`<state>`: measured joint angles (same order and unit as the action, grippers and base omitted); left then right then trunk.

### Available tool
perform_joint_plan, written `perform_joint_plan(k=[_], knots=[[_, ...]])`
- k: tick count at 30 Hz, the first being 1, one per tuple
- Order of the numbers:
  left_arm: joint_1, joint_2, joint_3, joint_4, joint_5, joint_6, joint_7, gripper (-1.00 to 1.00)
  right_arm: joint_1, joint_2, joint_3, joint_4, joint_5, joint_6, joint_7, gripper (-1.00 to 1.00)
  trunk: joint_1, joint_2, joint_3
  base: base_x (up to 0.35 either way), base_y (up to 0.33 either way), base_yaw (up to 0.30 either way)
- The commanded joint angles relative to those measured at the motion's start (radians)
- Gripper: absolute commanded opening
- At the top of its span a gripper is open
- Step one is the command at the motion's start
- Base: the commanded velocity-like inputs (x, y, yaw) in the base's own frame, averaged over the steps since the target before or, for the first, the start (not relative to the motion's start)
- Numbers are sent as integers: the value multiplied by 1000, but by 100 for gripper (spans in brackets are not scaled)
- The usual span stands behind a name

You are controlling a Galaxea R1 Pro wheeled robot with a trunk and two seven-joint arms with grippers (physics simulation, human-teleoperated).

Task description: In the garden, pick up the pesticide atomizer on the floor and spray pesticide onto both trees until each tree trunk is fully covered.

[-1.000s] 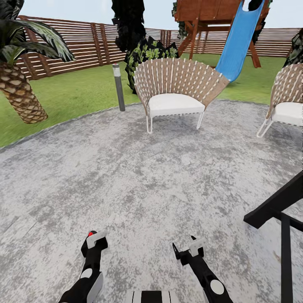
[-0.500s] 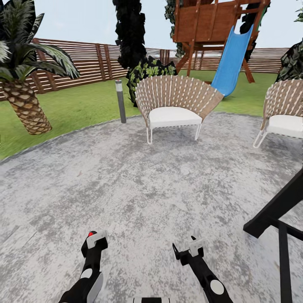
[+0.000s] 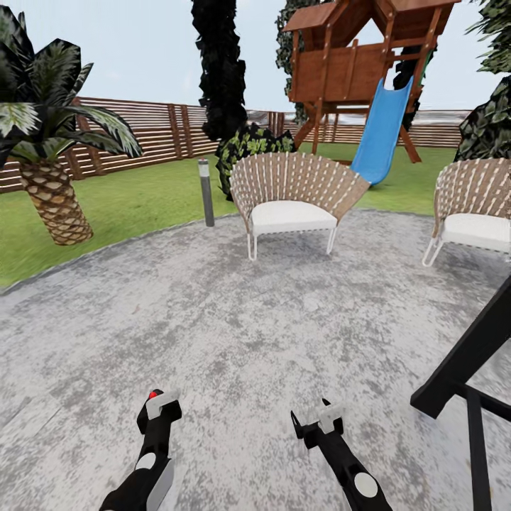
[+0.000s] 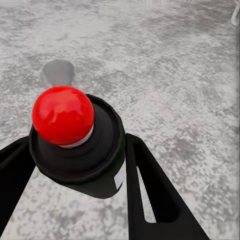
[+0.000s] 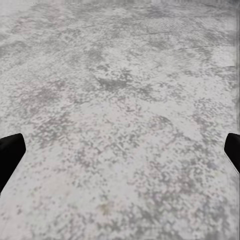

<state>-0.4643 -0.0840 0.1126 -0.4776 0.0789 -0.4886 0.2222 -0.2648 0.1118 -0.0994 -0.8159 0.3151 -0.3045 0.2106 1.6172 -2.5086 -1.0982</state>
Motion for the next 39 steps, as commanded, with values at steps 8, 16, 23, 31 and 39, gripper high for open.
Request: perform_joint_plan(k=[8, 16, 23, 31, 39], knots=[[0, -1, 1, 1, 8, -5, -3, -100, -1, 2, -7, 0, 7, -4, 9, 100, -4, 2, 43, 0, 0, 0], [0, -2, 1, 1, 8, -8, -3, -100, -1, 2, -7, 1, 7, -4, 9, 100, -5, 2, 65, 0, 0, 0], [1, -1, 1, -1, 7, -11, -3, -100, -1, 2, -7, 1, 7, -4, 9, 100, -5, 2, 65, 0, 49, 0], [1, -2, 1, -1, 7, -13, -3, -100, -1, 2, -7, 1, 7, -4, 9, 100, -5, 2, 66, 0, 283, 0], [1, -1, 1, -1, 7, -14, -4, -100, -1, 2, -6, 3, 7, -4, 9, 100, -5, 2, 66, 0, 306, 0]])
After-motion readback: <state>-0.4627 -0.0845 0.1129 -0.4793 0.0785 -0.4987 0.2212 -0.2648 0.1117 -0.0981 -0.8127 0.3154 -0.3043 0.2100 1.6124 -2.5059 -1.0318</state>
